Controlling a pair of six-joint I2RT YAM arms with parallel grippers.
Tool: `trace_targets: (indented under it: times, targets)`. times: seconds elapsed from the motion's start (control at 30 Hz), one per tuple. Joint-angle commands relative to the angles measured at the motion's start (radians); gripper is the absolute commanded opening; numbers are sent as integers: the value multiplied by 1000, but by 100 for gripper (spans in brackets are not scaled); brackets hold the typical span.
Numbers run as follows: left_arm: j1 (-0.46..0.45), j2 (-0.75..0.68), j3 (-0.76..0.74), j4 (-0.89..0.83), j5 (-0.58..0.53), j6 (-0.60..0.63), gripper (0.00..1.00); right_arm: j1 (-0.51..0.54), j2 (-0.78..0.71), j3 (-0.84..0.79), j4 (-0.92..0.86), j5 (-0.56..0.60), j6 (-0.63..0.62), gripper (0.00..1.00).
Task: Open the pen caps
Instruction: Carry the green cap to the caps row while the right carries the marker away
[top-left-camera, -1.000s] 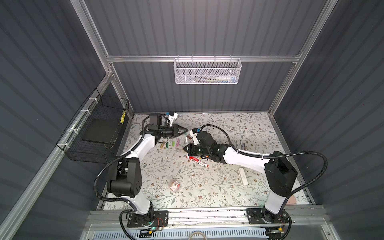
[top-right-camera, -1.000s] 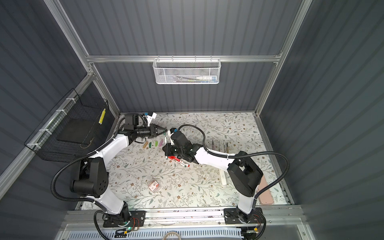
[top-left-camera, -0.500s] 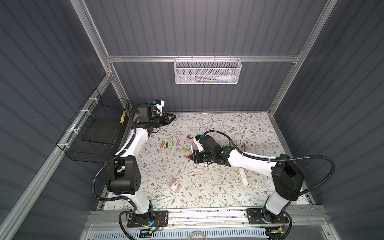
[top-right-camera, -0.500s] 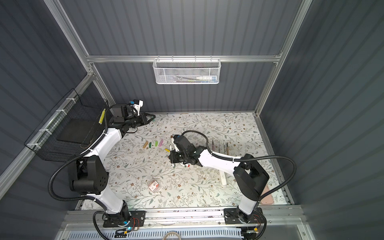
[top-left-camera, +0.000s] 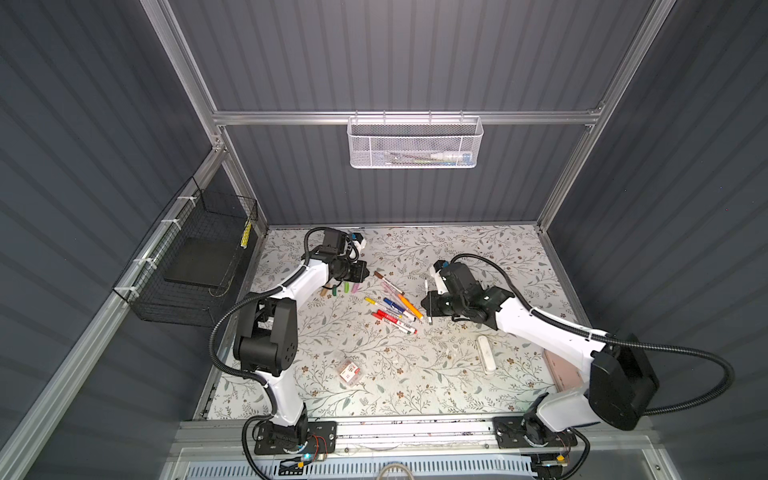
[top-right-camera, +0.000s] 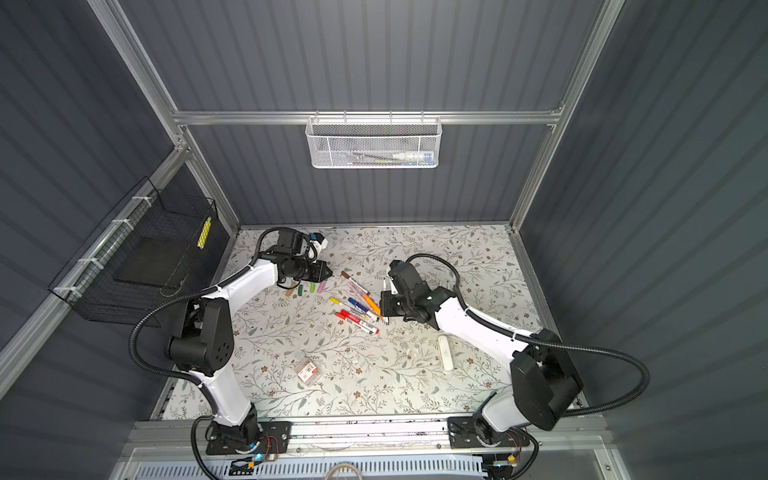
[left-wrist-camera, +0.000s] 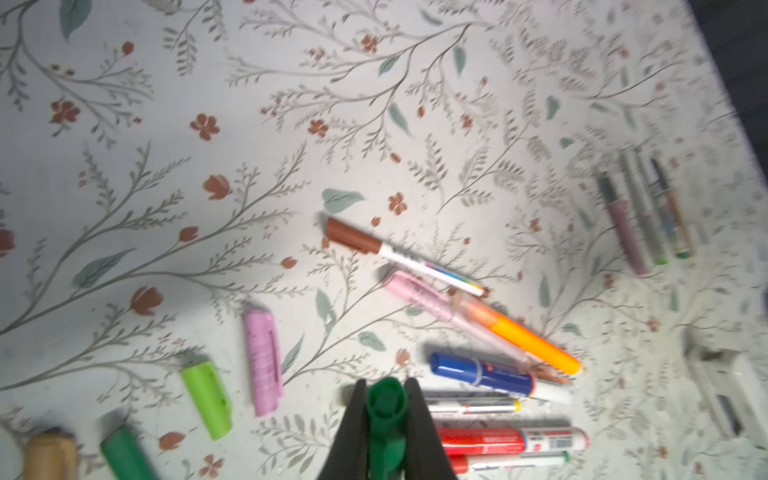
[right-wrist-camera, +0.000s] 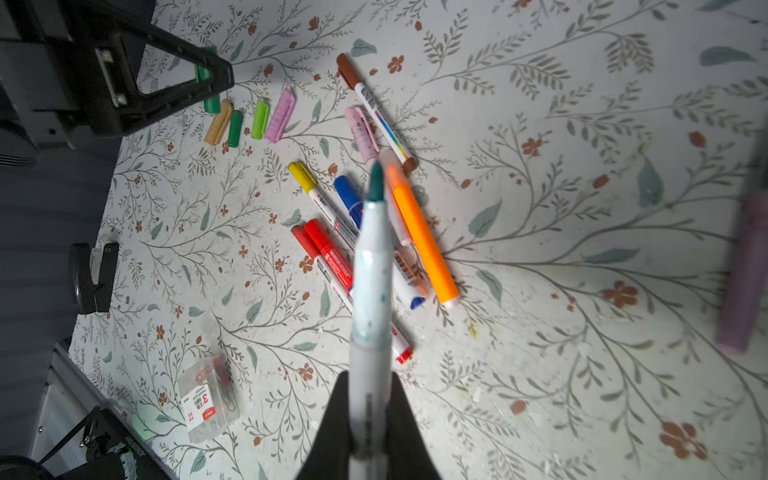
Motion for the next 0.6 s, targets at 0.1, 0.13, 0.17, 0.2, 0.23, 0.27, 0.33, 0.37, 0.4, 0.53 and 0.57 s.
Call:
trace_targets:
  times: [0.1,0.13,0.17,0.2,0.23,0.27,0.33,0.37,0.4,0.53,0.57]
  targets:
    - [34,-5,-20,-54,-373,182,0,-56,-87,-75,-55,25,-35,0]
    - [49,-15,-29,-47,-387,190,0,-65,-96,-85,-53,26,-39,0]
    - [74,-31,-44,-41,-386,191,0,-76,-101,-92,-53,25,-46,0]
    - [105,-46,-58,-34,-378,191,0,-89,-103,-93,-57,20,-55,0]
    - [129,-54,-65,-33,-369,197,0,-100,-103,-92,-64,19,-62,0]
    - [149,-64,-76,-28,-370,219,0,-114,-100,-87,-74,19,-66,0]
    - [168,-71,-97,-10,-406,285,0,-139,-90,-74,-76,15,-82,0]
    - [176,-71,-109,3,-427,310,0,-153,-83,-68,-101,13,-90,0]
    - [189,-70,-122,16,-435,327,0,-166,-75,-63,-106,10,-97,0]
    - [239,-35,-127,20,-432,336,0,-200,-52,-45,-109,-25,-111,0]
    - [248,-25,-126,22,-433,336,0,-205,-48,-44,-104,-28,-115,0]
